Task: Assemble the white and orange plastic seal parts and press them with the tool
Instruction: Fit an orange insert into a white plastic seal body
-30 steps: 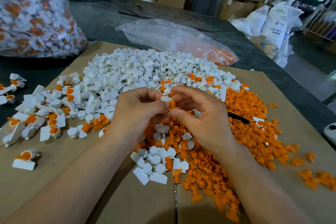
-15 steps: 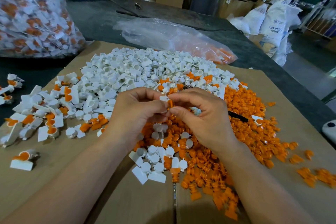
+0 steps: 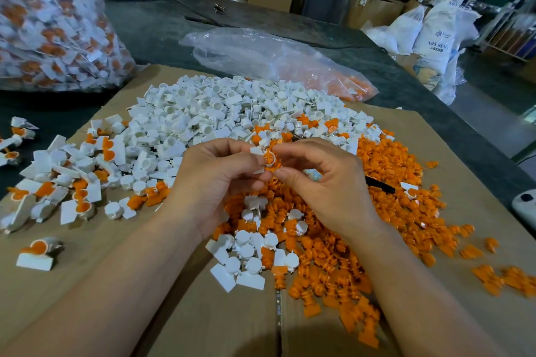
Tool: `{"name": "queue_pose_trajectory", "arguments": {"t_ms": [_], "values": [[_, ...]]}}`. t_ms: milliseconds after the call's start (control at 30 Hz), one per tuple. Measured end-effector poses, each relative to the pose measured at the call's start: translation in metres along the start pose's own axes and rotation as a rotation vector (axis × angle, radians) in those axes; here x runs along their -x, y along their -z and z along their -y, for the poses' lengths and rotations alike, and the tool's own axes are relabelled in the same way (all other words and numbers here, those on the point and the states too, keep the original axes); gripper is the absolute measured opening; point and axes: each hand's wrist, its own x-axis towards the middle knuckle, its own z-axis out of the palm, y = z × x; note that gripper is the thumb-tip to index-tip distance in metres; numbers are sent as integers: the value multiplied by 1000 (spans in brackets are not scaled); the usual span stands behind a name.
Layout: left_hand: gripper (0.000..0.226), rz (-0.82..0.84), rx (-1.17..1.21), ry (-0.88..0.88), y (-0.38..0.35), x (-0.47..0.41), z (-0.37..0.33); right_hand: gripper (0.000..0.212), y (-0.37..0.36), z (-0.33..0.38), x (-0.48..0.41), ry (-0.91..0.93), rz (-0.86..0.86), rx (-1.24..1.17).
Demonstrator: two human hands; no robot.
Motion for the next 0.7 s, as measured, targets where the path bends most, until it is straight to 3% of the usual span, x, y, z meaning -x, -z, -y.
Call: {"name": "queue_pose_trajectory", "arguments": {"t_ms": [700], "values": [[12,22,-45,-24,-1,1,1,38,-2,0,0,93,-15,7]]}}
